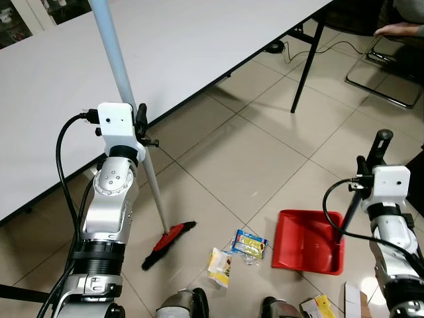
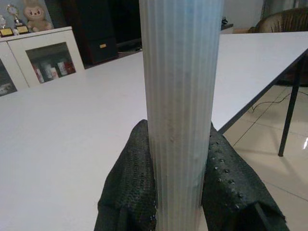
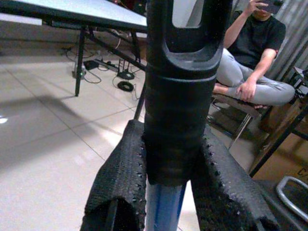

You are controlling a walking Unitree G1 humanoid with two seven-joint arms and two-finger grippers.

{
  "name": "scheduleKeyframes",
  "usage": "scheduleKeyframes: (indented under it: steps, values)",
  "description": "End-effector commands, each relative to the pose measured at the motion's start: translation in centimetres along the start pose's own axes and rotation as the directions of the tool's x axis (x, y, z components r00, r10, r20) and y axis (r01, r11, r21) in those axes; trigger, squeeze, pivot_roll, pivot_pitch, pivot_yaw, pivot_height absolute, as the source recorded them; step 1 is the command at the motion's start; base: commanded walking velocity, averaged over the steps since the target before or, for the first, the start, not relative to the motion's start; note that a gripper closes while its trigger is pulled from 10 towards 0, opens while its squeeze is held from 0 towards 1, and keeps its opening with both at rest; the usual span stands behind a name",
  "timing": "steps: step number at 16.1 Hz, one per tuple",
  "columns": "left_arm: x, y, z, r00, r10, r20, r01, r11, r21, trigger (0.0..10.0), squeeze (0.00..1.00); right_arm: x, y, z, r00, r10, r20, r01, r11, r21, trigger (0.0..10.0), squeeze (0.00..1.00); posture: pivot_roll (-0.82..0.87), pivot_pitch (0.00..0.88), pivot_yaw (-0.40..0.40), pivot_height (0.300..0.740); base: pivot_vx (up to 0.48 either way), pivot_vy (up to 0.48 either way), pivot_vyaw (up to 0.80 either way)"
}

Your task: Sweep floor

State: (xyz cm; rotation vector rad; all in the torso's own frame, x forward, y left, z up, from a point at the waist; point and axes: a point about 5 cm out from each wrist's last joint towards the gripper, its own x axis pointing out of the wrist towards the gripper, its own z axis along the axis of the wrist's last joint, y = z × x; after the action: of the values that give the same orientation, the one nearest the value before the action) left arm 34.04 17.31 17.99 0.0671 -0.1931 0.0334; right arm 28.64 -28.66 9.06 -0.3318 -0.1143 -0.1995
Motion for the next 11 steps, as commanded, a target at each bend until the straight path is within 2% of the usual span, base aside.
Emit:
scheduleKeyframes:
  steps: [1, 6, 11]
  values:
    - [-0.2, 0.3, 0.6, 1.0, 0.012, 0.025, -0.012, 1.0, 0.003, 10.0, 0.0, 0.0, -0.4, 0.3, 1.0, -0.007, 0.013, 0.007, 1.0, -0.027, 10.0, 0.0, -0.06, 0.156, 0.094, 0.74, 0.0, 0.0, 0.0]
    - [-0.2, 0.5, 0.7, 1.0, 0.016, 0.026, -0.017, 1.0, 0.009, 10.0, 0.0, -0.7, 0.3, -0.5, 1.0, -0.006, -0.022, 0.006, 1.0, -0.011, 10.0, 0.0, -0.05, 0.162, 0.1, 0.74, 0.0, 0.0, 0.0]
    - [0.2, 0.4, 1.9, 0.999, 0.005, 0.052, -0.006, 1.0, 0.018, 10.0, 0.0, -1.0, 2.5, -1.2, 0.998, 0.026, -0.051, -0.025, 1.0, 0.017, 10.0, 0.0, -0.03, 0.171, 0.118, 0.74, 0.0, 0.0, 0.0]
